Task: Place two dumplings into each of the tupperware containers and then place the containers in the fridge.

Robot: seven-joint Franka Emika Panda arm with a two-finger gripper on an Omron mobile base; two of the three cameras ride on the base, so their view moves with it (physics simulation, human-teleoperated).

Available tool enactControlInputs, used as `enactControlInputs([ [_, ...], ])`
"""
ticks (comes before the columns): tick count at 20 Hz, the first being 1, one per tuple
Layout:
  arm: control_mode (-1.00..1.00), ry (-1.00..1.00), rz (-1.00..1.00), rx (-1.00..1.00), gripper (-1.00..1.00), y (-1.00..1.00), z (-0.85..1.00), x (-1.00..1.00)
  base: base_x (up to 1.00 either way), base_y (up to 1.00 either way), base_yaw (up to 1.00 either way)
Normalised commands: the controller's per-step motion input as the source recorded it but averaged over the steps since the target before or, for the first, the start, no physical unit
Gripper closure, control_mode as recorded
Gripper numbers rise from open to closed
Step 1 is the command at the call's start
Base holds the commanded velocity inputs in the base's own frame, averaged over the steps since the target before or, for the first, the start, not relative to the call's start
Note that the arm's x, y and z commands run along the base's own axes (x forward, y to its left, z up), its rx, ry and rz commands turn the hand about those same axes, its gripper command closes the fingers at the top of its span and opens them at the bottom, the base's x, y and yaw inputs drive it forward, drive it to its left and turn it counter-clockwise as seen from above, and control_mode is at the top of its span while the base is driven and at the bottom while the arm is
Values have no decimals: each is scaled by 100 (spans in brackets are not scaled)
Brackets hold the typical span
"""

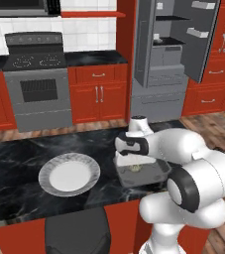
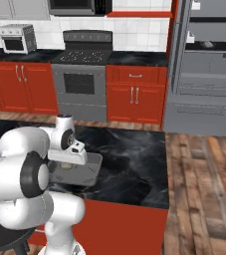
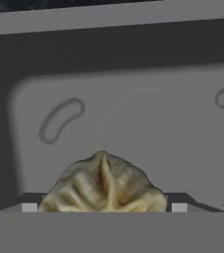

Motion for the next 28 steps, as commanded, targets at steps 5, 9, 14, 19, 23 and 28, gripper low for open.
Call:
enactControlInputs([
  [5, -100, 5, 0, 0, 100, 0, -23, 7, 0, 0, 0],
  [9, -100, 9, 0, 0, -100, 4, -13, 0, 0, 0, 0],
  [14, -100, 0, 0, 0, -100, 0, 0, 0, 0, 0, 0],
  [19, -100, 0, -2, 0, -100, 0, 33, -28, 0, 0, 0],
  [23, -100, 3, -4, 0, -100, -6, 83, -56, 0, 0, 0],
  [28, -100, -2, 0, 3, -100, -66, 100, -100, 0, 0, 0],
])
